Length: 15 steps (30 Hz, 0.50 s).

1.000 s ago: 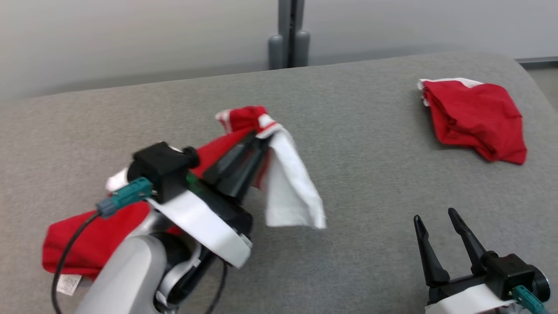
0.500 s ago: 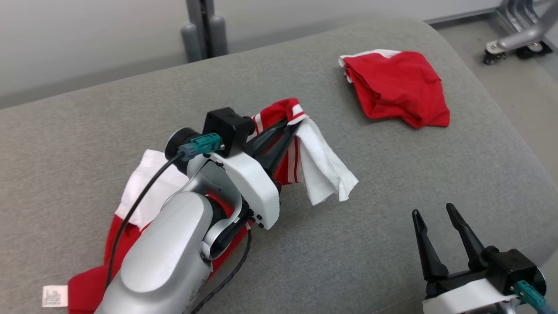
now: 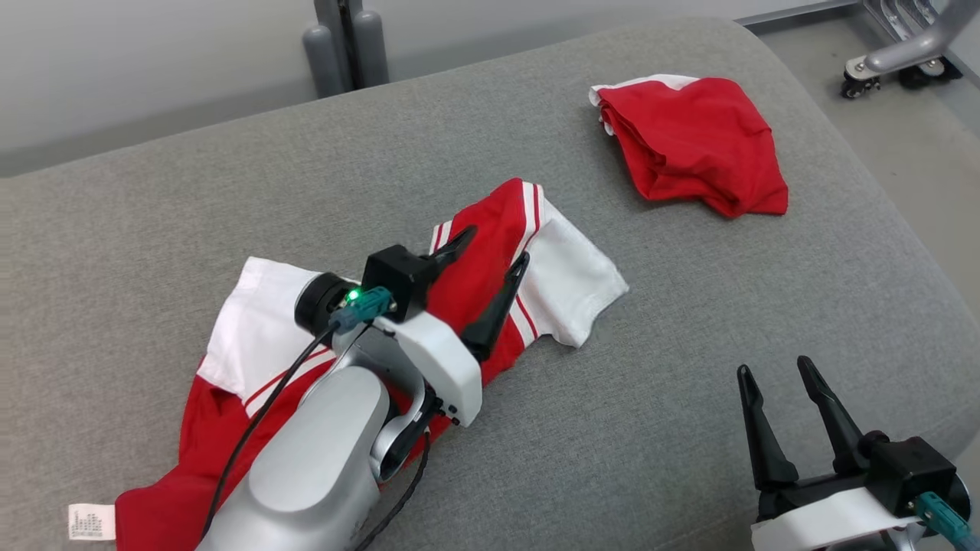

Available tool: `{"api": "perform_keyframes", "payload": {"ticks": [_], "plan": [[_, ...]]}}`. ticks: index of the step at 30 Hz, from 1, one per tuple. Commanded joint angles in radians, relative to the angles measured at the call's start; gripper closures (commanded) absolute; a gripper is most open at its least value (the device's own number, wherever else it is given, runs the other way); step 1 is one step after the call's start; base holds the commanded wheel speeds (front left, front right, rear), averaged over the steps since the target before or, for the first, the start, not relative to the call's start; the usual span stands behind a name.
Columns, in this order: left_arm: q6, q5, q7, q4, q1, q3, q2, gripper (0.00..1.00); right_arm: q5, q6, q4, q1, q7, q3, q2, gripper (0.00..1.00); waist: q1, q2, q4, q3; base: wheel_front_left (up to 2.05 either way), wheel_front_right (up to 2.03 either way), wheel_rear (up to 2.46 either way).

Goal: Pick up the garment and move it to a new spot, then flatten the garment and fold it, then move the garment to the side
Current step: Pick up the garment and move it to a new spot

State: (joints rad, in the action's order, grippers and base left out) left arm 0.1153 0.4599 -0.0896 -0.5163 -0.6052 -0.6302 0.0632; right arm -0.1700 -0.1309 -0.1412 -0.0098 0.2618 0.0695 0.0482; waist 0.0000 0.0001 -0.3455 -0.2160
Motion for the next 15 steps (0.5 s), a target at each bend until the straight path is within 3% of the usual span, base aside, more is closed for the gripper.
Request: {"api": "perform_keyframes", "payload": {"ticks": [1, 9, 15], "plan": [[-0.016, 0.012, -0.021, 0.015, 0.038, 0.013, 0.015, 0.00, 0.009, 0.000, 0.004, 0.014, 0.005, -0.008, 0.005, 0.00, 0.0000, -0.0001, 0.029, 0.025, 0.00, 0.00, 0.00], [-0.110, 0.036, -0.099, 0.184, 0.243, 0.080, 0.099, 0.00, 0.039, 0.000, 0.017, 0.044, 0.005, -0.052, 0.005, 0.00, 0.0000, -0.0001, 0.123, 0.079, 0.00, 0.00, 0.00], [-0.239, 0.038, -0.157, 0.332, 0.461, 0.182, 0.177, 0.00, 0.062, 0.000, 0.021, 0.072, 0.005, -0.087, 0.005, 0.00, 0.0000, -0.0001, 0.211, 0.117, 0.00, 0.00, 0.00]]}}
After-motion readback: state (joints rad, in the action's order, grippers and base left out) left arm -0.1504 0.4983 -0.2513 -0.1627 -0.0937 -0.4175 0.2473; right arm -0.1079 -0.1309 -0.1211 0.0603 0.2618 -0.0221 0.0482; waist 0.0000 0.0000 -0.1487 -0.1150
